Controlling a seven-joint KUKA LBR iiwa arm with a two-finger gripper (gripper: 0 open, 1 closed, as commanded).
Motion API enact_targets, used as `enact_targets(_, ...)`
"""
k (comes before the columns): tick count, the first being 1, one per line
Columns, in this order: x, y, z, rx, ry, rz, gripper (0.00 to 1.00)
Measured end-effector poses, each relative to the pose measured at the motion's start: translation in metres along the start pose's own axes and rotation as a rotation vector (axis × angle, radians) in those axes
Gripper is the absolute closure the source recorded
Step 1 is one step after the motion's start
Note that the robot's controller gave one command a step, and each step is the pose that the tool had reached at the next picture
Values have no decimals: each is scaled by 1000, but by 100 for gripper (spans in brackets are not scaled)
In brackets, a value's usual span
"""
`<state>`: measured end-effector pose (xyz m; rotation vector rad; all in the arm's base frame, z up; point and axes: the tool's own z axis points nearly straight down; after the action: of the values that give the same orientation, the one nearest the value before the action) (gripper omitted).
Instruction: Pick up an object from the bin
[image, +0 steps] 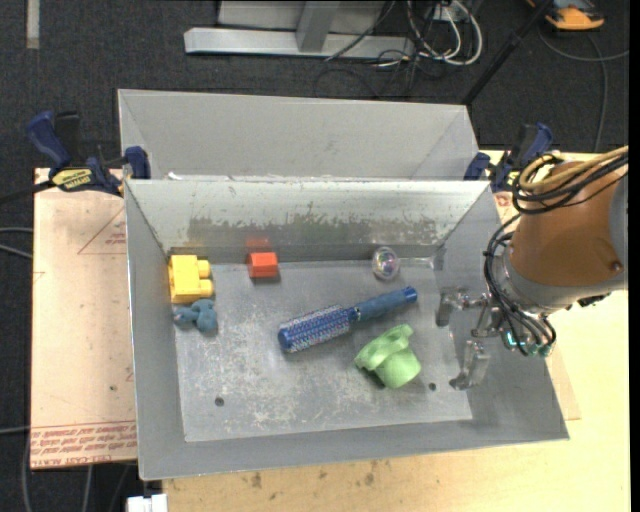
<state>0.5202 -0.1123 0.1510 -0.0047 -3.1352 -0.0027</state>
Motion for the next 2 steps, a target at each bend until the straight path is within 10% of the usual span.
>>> enact_targets(1, -8, 76, 72, -4, -1, 113, 0)
enact_targets(2, -9, 71, 69, 1, -5, 118, 100)
